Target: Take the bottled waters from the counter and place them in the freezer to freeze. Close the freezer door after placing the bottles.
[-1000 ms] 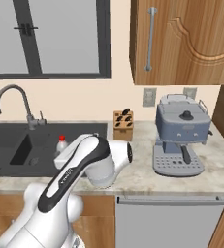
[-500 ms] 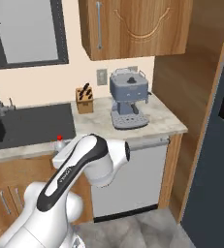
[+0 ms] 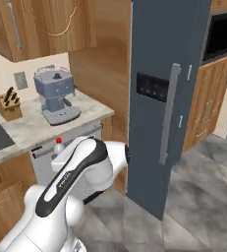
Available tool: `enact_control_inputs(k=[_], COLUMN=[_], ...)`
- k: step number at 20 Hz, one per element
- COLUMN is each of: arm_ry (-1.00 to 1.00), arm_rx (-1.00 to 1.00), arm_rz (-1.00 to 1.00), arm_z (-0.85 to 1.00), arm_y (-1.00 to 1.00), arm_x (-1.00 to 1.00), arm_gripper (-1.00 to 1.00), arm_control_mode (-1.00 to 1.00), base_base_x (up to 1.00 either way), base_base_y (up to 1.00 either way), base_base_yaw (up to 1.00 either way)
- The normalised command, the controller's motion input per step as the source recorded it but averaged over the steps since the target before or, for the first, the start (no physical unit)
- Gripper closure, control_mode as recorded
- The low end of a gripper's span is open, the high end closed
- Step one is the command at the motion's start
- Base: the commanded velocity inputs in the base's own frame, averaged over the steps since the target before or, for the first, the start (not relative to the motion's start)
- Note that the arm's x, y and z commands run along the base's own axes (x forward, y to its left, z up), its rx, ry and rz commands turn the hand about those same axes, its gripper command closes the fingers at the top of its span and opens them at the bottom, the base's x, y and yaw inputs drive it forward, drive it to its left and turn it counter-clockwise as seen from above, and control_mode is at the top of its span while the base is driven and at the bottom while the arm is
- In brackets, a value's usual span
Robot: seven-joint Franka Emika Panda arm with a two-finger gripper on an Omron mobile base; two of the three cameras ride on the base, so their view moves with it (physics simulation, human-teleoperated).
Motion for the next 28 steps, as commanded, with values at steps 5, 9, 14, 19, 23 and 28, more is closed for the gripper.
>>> enact_control_inputs(k=[5,9,14,19,23,28], arm_ry=[0.0,0.0,0.0,0.0,0.0,0.0], arm_rx=[0.0,0.0,0.0,0.0,0.0,0.0], arm_rz=[0.0,0.0,0.0,0.0,0.0,0.0], arm_z=[0.0,0.0,0.0,0.0,0.0,0.0], arm_y=[0.0,0.0,0.0,0.0,0.0,0.0], arm_x=[0.0,0.0,0.0,0.0,0.0,0.0], arm_gripper=[1.0,1.0,1.0,1.0,1.0,1.0], arm_control_mode=[1.0,1.0,1.0,1.0,1.0,1.0], base_base_x=[-0.07,-0.07,0.45,0.99,1.0,0.89], base_base_y=[-0.65,-0.95,-1.0,-0.99,-1.0,-0.89], base_base_yaw=[-0.69,-0.29,-0.03,0.07,0.34,0.55])
